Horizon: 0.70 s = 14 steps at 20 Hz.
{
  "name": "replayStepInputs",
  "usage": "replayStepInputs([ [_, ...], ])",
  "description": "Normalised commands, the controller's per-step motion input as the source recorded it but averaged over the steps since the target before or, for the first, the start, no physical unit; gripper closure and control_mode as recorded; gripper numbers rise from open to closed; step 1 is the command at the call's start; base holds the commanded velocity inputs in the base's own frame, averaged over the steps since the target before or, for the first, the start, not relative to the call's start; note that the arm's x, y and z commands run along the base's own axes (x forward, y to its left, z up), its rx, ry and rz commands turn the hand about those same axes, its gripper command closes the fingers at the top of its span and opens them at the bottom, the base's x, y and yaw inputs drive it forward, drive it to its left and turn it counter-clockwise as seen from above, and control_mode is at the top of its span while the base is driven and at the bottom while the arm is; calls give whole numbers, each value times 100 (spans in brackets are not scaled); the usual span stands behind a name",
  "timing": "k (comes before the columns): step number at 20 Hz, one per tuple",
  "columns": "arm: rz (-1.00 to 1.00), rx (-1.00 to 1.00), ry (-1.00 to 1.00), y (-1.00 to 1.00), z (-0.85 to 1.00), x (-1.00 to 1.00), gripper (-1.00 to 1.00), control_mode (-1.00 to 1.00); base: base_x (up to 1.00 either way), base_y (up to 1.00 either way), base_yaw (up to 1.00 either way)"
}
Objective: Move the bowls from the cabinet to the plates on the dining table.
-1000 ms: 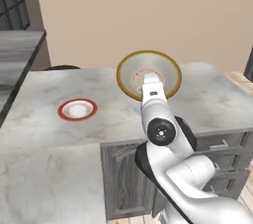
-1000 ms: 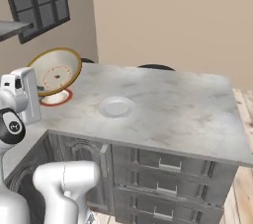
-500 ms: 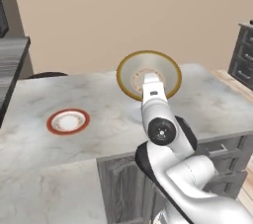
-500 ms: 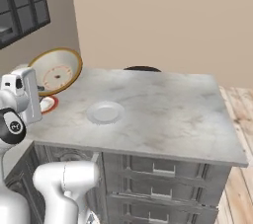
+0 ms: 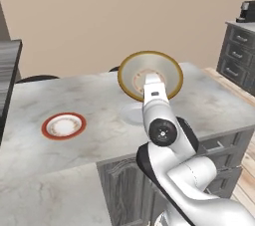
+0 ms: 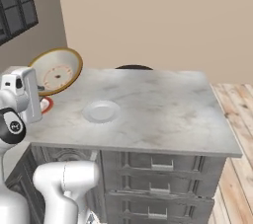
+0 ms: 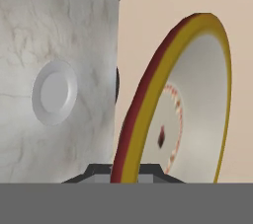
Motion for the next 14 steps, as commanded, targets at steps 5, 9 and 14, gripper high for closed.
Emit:
replayStepInputs([
  [5,0,0,0,0,0,0,100,100,3,8,-12],
  [9,0,0,0,0,0,0,100,100,0,0,-5],
  [14,0,0,0,0,0,0,100,100,1,0,-5],
])
